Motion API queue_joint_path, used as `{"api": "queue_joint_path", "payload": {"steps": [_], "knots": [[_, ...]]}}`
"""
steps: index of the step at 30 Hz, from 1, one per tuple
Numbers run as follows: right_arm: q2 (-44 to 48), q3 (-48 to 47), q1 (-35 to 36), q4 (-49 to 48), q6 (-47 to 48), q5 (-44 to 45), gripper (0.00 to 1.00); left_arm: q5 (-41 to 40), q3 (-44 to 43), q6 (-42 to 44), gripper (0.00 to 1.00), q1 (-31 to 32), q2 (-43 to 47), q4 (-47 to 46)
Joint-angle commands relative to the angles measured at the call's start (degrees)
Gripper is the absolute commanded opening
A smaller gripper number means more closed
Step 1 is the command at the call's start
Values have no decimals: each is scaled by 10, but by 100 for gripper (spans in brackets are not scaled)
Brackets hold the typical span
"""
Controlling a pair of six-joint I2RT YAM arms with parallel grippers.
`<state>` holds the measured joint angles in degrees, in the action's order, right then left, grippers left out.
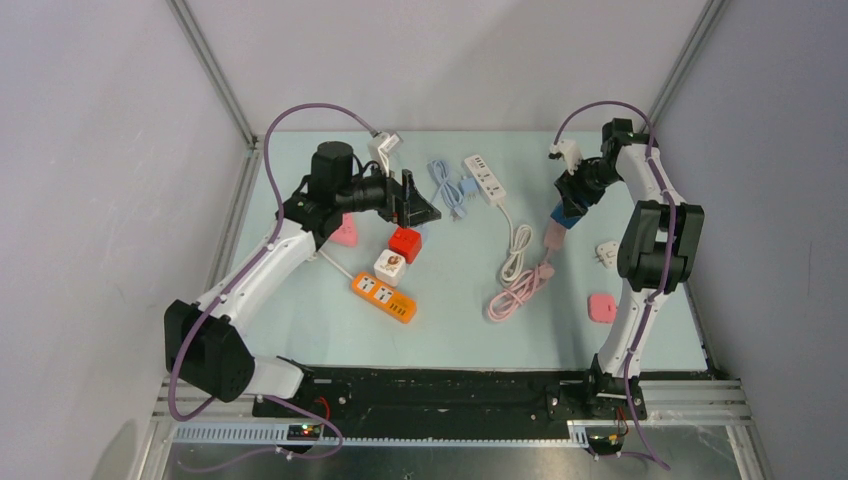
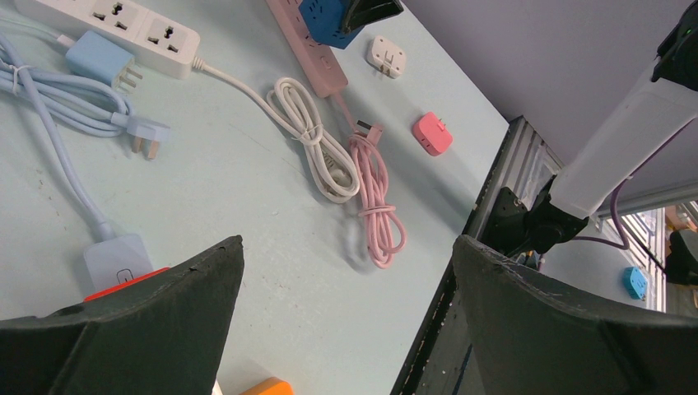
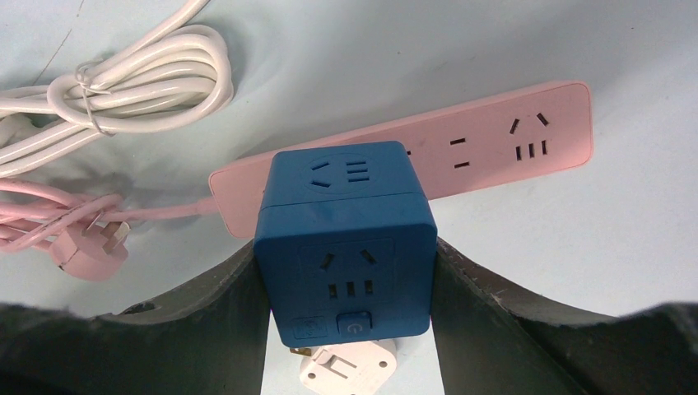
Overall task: Insert the plug
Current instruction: Insert the plug into the socket.
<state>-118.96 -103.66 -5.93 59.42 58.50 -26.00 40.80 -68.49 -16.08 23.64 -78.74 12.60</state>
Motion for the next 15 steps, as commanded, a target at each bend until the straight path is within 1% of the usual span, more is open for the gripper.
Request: {"api": "queue_joint_path", "payload": {"steps": [1,7,15], "knots": [[5,13,3,-30,3,35,0,9,-17,-4,100,-4,1,-12],[1,14,7,-31,5,41,0,9,-18,-3,100,-4,-1,-12],[-3,50,39,-41,11,73,0,5,-15,0,100,-4,4,-12]]}}
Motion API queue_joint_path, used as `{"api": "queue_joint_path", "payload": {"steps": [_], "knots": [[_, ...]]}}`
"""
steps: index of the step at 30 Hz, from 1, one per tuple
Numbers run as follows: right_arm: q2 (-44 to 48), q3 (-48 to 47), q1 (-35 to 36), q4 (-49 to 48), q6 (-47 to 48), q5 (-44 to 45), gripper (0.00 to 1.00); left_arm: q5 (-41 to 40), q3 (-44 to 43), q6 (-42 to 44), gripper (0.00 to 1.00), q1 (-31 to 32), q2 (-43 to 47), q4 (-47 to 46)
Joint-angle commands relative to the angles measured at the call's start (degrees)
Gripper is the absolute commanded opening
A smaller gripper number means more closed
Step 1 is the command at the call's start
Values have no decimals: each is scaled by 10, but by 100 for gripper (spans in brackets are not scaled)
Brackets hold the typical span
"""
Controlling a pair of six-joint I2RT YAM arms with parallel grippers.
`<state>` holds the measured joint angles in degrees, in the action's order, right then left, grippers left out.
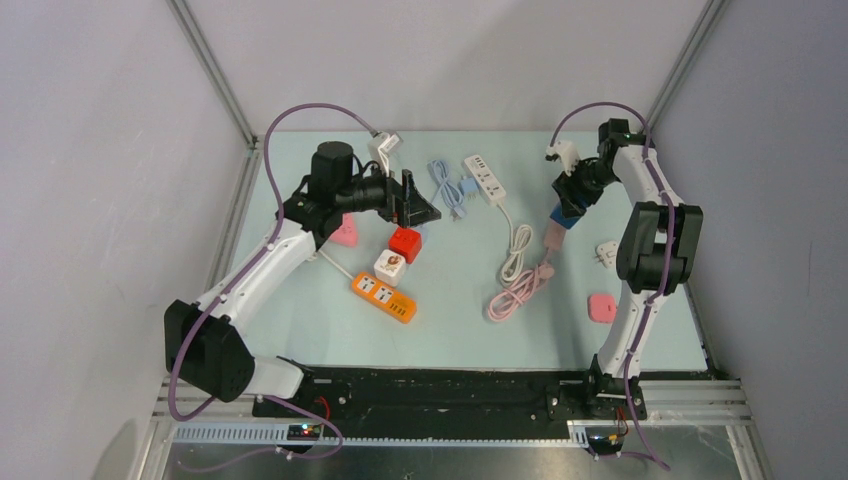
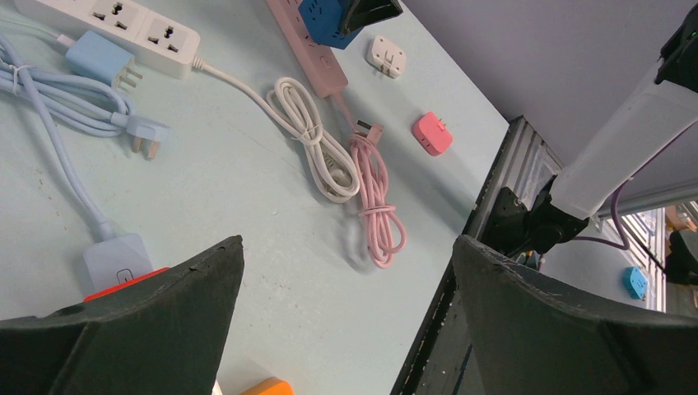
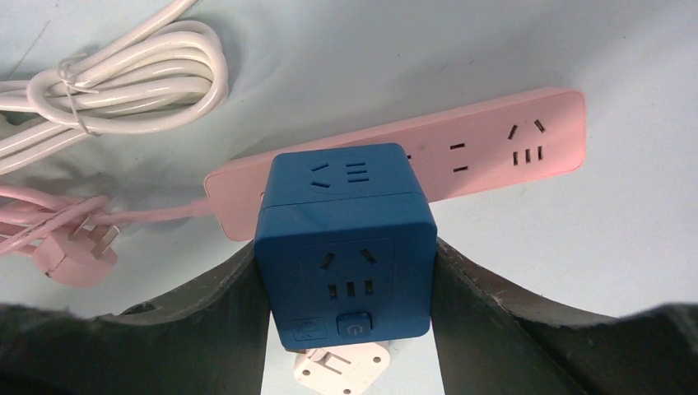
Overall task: Insert the plug
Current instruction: Insert the plug into the socket.
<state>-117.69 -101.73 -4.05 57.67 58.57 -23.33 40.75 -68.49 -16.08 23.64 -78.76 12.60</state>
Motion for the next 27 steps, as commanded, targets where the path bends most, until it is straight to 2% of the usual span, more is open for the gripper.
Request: {"api": "queue_joint_path", "payload": {"steps": [1,11,27], "knots": [[-18,35,24,-24,12,53,0,5,-15,1,100,-4,5,-12],[-21,76,39,-63,23,115,0,-5,-2,10,100,-5,18,-11],[-86,39,65,-19,32,86,0,-20,11,29,100,-6,51,5]]}}
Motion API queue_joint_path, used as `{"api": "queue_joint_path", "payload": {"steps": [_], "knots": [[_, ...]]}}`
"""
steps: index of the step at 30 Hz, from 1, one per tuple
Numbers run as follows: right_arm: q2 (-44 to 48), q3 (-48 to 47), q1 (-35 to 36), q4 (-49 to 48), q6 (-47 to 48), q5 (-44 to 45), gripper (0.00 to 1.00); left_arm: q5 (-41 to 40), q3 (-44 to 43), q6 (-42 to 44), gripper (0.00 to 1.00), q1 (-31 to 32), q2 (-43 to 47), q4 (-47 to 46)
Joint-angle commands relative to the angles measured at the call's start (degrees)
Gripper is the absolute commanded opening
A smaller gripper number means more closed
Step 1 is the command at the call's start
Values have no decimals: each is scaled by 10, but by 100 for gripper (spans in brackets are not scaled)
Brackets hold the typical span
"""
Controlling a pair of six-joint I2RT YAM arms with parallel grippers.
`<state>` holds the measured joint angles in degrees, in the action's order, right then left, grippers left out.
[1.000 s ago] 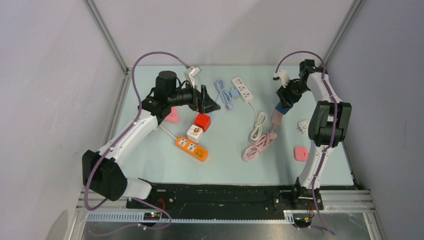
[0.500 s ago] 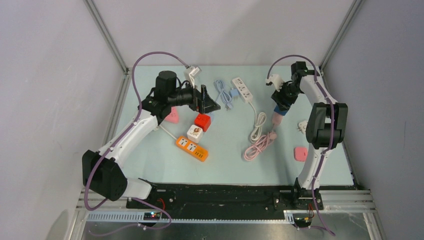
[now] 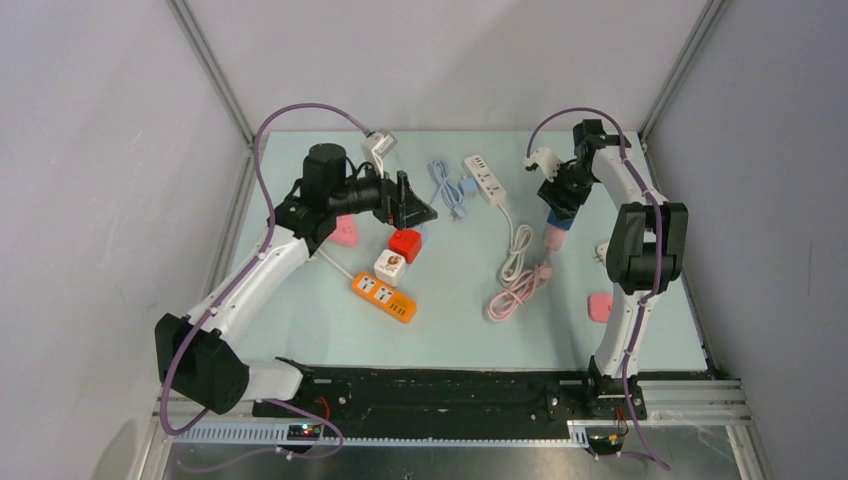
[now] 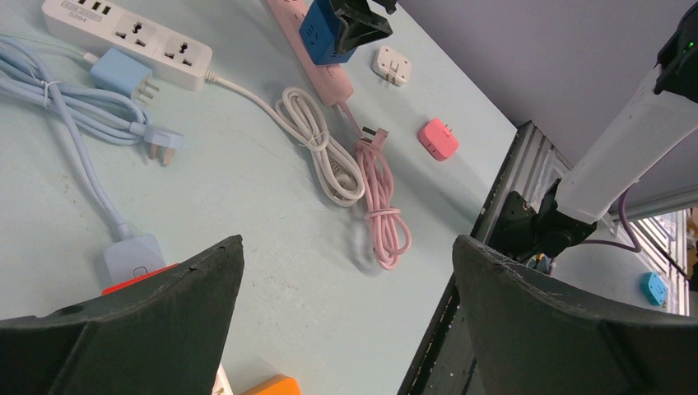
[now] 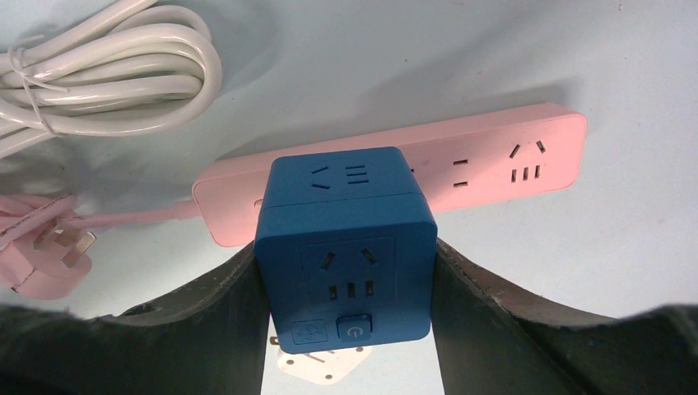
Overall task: Insert the plug
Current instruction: Insert the plug into the socket.
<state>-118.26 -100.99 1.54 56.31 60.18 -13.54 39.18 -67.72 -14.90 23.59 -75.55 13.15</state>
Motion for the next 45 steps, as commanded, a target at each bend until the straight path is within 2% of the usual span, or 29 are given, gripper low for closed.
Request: {"api": "queue_joint_path", "payload": {"steps": [1,10,18,27,28,30,31,33,39,45], "knots": [[-81,35,9,-1,19,-18,0,-4,3,17,100,-6,18,1],[-73,112,6,-64,34,4,0,-6,-7,22,100,-9,13,6],[-84,96,8,-79,37,30,0,-10,-13,26,100,-9,11,10],[-80,70,10,-73,1,12,2,-13,-19,27,100,-11,10,11],[-77,59,9,-68,-2,3,6,-14,-20,27,100,-11,8,11],[-66,41,6,-54,-12,-26,34,-13,-24,28,100,-11,6,11],[-58,34,5,-49,-17,-37,80,-12,-26,28,100,-11,5,11],[-43,24,5,-48,-18,-49,97,-14,-29,28,100,-11,4,12],[28,25,3,-104,-55,-84,99,-21,-26,32,100,-12,8,12],[87,29,7,-160,-129,-71,99,-28,-23,33,100,-12,14,12]]}}
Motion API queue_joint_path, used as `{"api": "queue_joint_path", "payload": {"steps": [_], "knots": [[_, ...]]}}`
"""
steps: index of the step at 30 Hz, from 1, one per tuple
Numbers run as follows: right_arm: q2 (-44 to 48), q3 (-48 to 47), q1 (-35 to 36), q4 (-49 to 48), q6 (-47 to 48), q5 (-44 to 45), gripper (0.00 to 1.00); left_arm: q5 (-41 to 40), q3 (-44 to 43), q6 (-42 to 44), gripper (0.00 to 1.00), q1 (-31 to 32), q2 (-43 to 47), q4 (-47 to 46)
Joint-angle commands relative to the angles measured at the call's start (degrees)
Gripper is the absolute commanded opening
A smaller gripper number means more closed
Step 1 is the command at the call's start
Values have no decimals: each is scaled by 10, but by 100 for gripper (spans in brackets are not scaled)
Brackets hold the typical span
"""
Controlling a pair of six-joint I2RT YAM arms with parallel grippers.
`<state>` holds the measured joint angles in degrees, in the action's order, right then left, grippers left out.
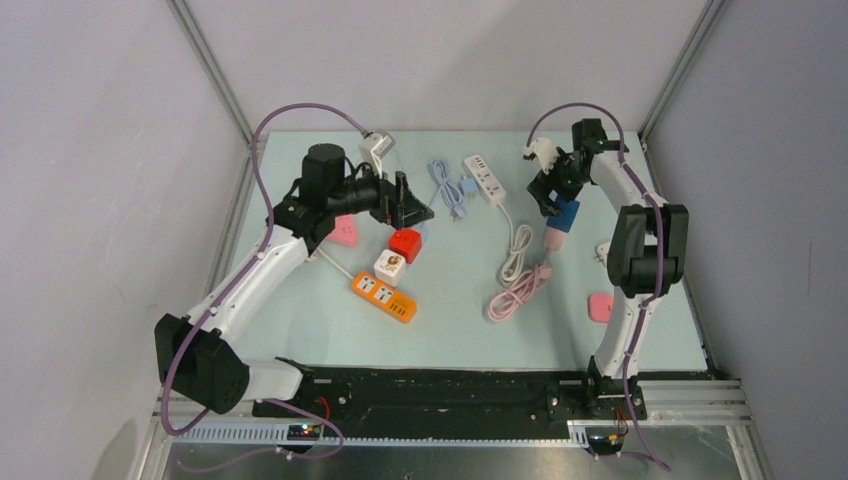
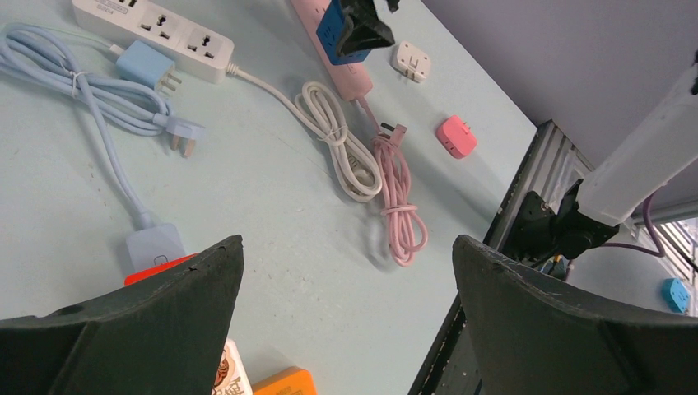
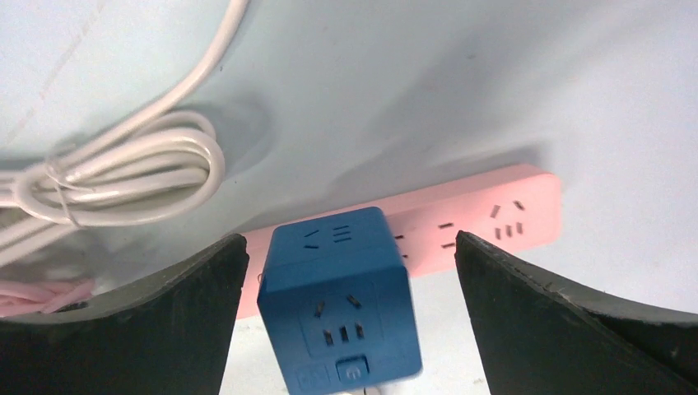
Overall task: Insert the plug
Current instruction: Insert the plug into the socket, then pick up the plug from the center of the board.
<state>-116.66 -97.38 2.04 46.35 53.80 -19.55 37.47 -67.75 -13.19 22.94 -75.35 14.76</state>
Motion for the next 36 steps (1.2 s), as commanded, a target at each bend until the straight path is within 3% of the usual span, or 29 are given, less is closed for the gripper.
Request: {"api": "queue_joint_path", "payload": {"steps": [1,3,6,8,12,16,19,21,23,28,33,36], "knots": [[79,-20,-8,-50,-100,-50,99,-13,-21,16,100,-5,14,-4],[91,-39,-34,-68,-190,-83,99,-23,-17,18,100,-5,20,-3],[126,-21,-52,-118,-297,-46,99,-47,-10,22,100,-5,33,-3],[153,-15,-51,-148,-368,24,100,-68,-3,25,100,-5,44,-3],[178,-39,-56,-99,-475,148,99,-125,16,30,100,-6,66,-3],[288,118,-87,-230,-589,147,100,-177,44,34,100,-6,84,-2],[332,223,-157,-257,-707,100,99,-212,59,26,100,-7,97,-3],[339,242,-188,-230,-783,89,99,-226,69,19,100,-8,104,-2],[337,245,-196,-162,-849,131,99,-235,80,13,100,-8,112,-3],[357,277,-165,-22,-901,275,99,-267,106,6,100,-8,131,-4],[370,333,-127,30,-952,286,99,-273,124,4,99,-8,140,-4],[357,339,-111,79,-985,341,100,-278,133,1,98,-8,146,-4]]}}
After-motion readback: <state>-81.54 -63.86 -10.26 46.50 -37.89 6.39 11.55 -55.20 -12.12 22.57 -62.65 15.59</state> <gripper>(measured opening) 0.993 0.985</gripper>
